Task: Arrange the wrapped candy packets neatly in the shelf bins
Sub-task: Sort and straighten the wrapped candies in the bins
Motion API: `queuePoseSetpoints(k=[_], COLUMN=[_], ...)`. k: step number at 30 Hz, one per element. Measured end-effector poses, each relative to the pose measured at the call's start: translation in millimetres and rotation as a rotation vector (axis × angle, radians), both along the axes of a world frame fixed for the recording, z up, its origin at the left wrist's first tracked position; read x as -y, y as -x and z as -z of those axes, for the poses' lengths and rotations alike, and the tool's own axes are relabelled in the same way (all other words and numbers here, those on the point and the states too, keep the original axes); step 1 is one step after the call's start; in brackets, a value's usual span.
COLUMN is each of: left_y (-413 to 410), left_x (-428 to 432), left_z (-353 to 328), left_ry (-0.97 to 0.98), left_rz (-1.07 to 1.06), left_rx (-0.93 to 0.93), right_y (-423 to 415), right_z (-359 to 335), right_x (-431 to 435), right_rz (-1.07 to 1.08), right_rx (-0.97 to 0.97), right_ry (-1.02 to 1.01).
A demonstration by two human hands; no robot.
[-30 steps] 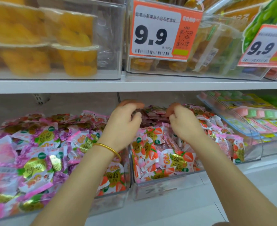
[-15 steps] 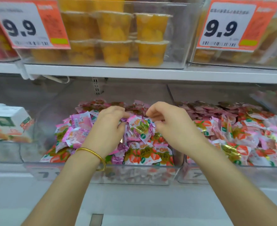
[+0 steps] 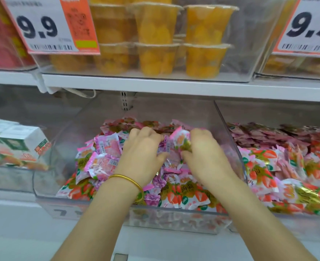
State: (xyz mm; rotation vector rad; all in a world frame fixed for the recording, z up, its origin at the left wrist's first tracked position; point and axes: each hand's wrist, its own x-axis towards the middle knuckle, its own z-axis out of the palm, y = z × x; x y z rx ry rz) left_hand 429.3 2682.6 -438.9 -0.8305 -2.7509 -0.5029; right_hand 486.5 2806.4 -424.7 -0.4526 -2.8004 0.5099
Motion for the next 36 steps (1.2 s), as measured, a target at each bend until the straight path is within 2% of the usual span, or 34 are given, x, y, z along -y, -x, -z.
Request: queuePoseSetpoints(k=[3, 7, 10, 14, 17, 19, 22, 26, 29, 31, 33, 36], left_y=[1, 1, 1, -9, -17, -20, -28, -41, -51, -55, -59, -65], left_x=[-10, -21, -25, -29, -29, -26, -22, -29, -38, -45, -54, -68], left_z=[3, 6, 4, -1, -6, -12, -19, -21, -21, -20, -21, -23], left_ry=[0.072, 0.163, 0.148, -0.021, -0.289, -0.478, -0.618, -0.630, -0.662, -0.666, -0.673, -0.704], left_rz=[-0.052, -0.082, -0.082, 0.046, 0.113, 0.133, 0.220, 0.300, 0.394, 0.424, 0.441, 0.494], left_rx=[-0.015, -0.025, -0.023, -0.003, 0.121, 0.208, 0.181, 0.007, -0.012, -0.032, -0.069, -0.067], right_y=[-11, -25, -34, -38, -40, -44, -50, -63, -74, -80, -83, -89], right_z=[-22, -35, -38, -36, -34, -35, -41, -44, -41, -41, -41, -40], right_x=[-10, -22, -24, -27, -31, -33, -38, -48, -52, -54, -59, -70], right_rz=[-0.009, -0.059, -0.077, -0.079, -0.051, -0.046, -0.040, -0.074, -0.070, -0.086, -0.101, -0.061], right_rx=[-0.115, -0.154, -0.163, -0.216, -0.268, -0.317, -0.371, -0.305, -0.243, -0.223, -0.222, -0.256], right_ry=[0.072, 0.269, 0.408, 0.499, 0.599, 0.758, 0.983, 1.032, 1.056, 1.174, 1.263, 1.294])
